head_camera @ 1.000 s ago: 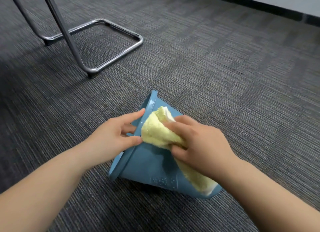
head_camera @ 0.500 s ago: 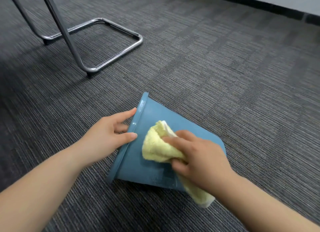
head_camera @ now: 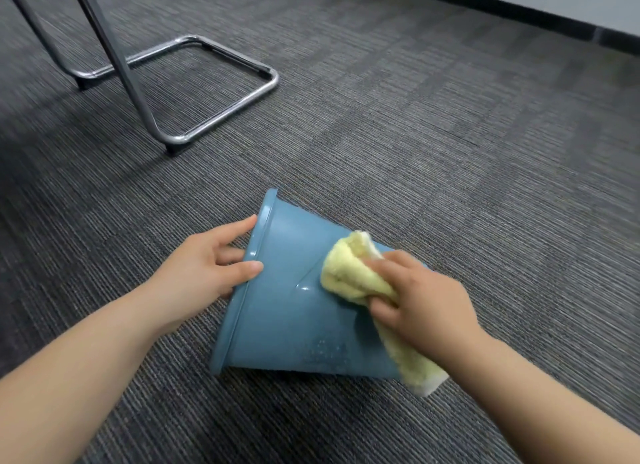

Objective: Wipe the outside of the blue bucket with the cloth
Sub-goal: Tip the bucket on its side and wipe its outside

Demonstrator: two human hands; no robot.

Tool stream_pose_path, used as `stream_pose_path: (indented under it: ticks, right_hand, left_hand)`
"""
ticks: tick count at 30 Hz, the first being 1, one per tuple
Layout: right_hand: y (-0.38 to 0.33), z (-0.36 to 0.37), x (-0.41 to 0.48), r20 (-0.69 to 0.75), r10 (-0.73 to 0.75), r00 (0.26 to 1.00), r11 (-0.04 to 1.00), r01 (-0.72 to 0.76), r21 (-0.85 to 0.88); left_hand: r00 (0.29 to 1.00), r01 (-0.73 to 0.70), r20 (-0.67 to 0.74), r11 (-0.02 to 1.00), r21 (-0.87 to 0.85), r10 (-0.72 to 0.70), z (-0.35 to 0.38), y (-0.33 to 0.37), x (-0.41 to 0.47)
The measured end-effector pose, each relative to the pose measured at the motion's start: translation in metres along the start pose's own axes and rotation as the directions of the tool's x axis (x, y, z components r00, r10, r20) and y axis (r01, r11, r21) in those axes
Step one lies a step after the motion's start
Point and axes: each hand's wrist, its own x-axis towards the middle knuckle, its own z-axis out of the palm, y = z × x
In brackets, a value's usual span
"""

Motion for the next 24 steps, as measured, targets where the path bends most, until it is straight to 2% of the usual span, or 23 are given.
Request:
stream_pose_path:
  ticks: [3,7,9,13,16,18,22,24]
  right_hand:
    - [0.016,-0.003,0.002,-0.030,0.104,0.994,0.994,-0.105,-0.037]
    - [0.005,0.007,-0.008,0.025,-0.035,0.999,0.999,0.035,-0.004]
    - [0.006,0.008,-0.009,0.034,-0.052,0.998,0.999,0.052,0.004]
    - [0.030,0.002,-0.004,0.009,0.161,0.987,0.986,-0.160,-0.048]
    - [0.041,0.000,-0.004,-0.005,0.242,0.970,0.968,-0.241,-0.064]
    - [0.039,0.000,-0.006,-0.003,0.227,0.974,0.972,-0.227,-0.061]
    - [0.030,0.003,-0.015,0.025,0.086,0.996,0.995,-0.085,-0.045]
    - [0.031,0.006,-0.017,0.026,0.106,0.994,0.994,-0.105,-0.041]
  left_hand:
    - [0.999,0.032,-0.001,0.999,-0.022,-0.032,-0.003,-0.002,-0.002]
    - [0.999,0.046,-0.016,0.999,-0.001,-0.046,-0.007,-0.004,0.000]
    - [0.998,0.052,-0.023,0.999,-0.005,-0.052,-0.007,-0.004,0.002]
    - [0.997,0.068,-0.043,0.996,-0.059,-0.071,-0.006,-0.004,0.002]
    - [0.996,0.070,-0.054,0.995,-0.074,-0.074,-0.005,-0.004,0.003]
    - [0.996,0.066,-0.059,0.995,-0.076,-0.070,-0.004,-0.004,0.004]
    - [0.994,0.071,-0.079,0.994,-0.077,-0.077,-0.004,-0.002,0.004]
    - [0.988,0.086,-0.126,0.994,-0.063,-0.093,-0.003,-0.001,0.004]
